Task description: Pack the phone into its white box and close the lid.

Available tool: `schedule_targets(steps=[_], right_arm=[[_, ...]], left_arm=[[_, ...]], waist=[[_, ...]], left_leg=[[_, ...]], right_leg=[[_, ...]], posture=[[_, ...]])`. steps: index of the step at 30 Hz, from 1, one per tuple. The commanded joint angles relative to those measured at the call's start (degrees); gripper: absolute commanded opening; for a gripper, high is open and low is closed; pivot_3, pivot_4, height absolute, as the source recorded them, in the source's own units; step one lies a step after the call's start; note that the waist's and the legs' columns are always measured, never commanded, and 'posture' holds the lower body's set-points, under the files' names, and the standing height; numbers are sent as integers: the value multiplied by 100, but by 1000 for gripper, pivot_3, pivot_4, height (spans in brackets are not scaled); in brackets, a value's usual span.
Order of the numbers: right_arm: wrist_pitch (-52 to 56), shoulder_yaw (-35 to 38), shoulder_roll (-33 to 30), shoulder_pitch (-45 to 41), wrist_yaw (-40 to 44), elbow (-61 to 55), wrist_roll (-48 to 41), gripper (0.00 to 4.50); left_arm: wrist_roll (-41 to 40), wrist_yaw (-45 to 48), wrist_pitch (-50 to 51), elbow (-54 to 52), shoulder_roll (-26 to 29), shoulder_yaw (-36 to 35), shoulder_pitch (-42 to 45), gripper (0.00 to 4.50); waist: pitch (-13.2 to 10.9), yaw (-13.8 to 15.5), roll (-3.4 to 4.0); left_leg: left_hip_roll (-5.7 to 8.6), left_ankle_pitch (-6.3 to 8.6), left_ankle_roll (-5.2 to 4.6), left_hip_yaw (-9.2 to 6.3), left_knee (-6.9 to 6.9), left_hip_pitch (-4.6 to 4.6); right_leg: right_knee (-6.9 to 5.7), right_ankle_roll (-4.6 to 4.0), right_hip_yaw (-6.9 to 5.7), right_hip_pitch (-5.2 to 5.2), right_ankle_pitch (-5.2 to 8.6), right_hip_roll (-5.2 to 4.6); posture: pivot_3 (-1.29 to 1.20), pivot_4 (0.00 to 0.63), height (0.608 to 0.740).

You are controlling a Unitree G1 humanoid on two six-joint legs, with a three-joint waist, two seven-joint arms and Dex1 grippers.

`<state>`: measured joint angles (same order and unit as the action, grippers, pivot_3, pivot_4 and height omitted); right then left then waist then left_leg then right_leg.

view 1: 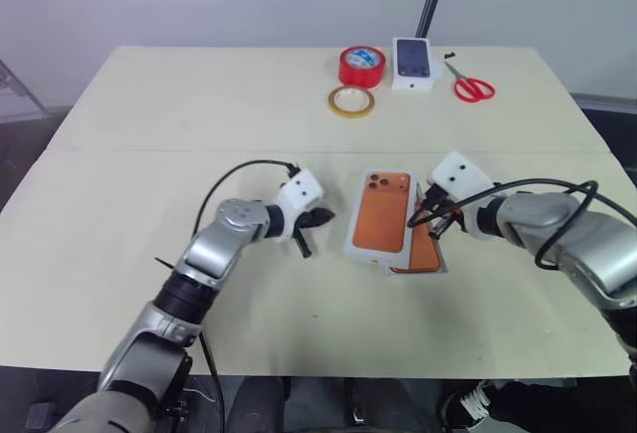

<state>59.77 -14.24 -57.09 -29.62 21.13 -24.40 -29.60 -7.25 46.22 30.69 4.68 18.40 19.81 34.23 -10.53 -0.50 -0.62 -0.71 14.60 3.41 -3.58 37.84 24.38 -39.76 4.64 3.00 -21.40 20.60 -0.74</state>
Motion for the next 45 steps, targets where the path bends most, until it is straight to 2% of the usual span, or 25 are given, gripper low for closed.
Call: schedule_targets(steps=[1, 15, 30, 45], right_arm=[[50, 108, 69, -79, 171, -130, 236, 29], [276, 440, -161, 450, 886, -752, 538, 29], [458, 735, -144, 830, 1075, -869, 827, 29], [466, 794, -61, 1020, 1093, -776, 1030, 29]], left_arm=[[-55, 175, -133, -76, -200, 135, 172, 0], [-310, 630, 219, -739, -456, 310, 86, 0], [-201, 434, 60, -247, -795, 318, 378, 0], [-149, 394, 41, -212, -803, 300, 326, 0]], waist=[[0, -9, 0], [0, -8, 0], [0, -12, 0], [0, -10, 0]], left_leg=[[0, 0, 0, 0, 0, 0], [-3, 2, -4, 0, 6, -1], [0, 3, -5, 0, 10, -1], [0, 3, -5, 1, 12, -1]], right_leg=[[-1, 0, 0, 0, 0, 0], [-5, 0, 0, 1, 0, 1], [-10, 0, 0, 2, 0, 3], [-13, 0, 0, 2, 0, 3]], posture=[[0, 150, 740], [0, 150, 740], [0, 150, 740], [0, 150, 740]])
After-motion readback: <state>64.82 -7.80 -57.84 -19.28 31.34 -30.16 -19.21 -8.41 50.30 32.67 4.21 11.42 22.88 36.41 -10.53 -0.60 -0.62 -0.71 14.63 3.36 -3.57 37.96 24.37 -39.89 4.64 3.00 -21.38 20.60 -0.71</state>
